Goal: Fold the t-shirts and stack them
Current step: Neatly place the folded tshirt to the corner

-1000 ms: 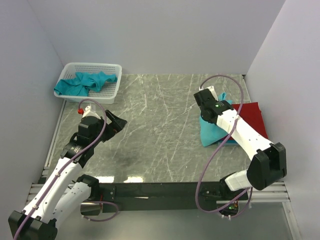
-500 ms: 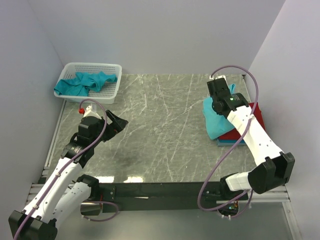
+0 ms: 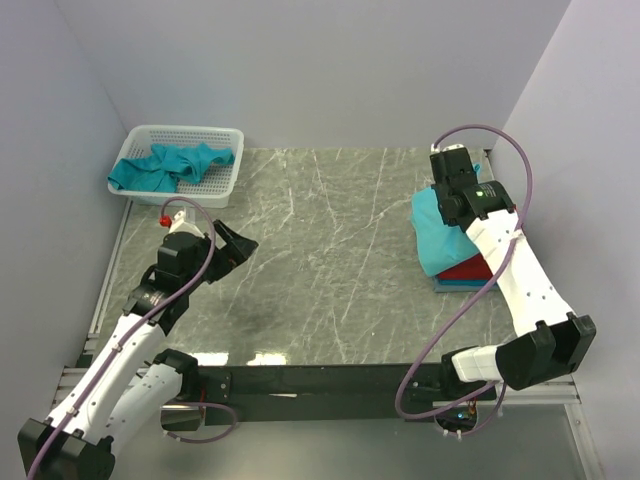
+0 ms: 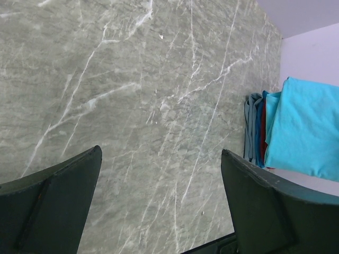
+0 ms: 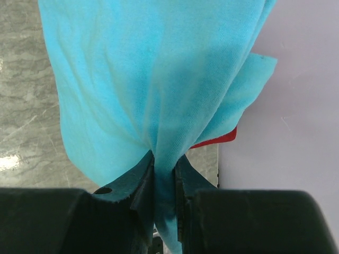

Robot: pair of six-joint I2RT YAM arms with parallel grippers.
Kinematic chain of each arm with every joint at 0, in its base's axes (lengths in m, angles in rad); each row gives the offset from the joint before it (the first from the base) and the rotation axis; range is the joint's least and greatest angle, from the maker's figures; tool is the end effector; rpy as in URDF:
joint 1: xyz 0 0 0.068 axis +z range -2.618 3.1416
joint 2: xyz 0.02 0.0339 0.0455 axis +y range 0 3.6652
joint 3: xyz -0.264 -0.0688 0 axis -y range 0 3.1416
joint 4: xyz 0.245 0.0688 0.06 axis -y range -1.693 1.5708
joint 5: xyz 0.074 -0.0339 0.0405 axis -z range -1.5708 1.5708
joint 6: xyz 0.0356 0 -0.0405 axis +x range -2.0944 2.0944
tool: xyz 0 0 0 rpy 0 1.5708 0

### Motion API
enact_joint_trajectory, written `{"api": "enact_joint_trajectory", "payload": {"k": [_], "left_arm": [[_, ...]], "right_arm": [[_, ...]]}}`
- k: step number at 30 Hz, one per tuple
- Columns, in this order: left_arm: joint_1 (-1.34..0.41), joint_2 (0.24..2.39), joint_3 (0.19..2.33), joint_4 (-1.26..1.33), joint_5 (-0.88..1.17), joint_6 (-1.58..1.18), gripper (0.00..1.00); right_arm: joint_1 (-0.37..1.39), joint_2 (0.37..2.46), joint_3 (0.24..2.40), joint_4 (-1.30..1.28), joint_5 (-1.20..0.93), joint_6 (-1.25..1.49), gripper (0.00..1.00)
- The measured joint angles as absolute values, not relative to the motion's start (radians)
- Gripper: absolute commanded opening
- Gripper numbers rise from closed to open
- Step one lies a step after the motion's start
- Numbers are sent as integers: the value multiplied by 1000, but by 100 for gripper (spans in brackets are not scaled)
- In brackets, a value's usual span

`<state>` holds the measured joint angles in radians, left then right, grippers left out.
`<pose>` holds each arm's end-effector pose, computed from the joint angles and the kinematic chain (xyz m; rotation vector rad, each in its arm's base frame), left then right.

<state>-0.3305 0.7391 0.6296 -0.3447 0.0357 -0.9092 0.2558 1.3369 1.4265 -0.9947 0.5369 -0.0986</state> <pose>0.1636 -0.0575 0.2761 -0.5831 2.0418 -0.8012 0.2581 0.0487 0.3697 -0.1967 2.3817 -0.5879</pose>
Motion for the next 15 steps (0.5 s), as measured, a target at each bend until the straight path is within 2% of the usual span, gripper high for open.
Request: {"api": "enact_joint_trajectory", "payload": {"k": [15], "left_arm": [[-321, 790, 628, -340, 65, -904, 99]], "right_arm": [[156, 1321, 1427, -984, 487, -146, 0]]}}
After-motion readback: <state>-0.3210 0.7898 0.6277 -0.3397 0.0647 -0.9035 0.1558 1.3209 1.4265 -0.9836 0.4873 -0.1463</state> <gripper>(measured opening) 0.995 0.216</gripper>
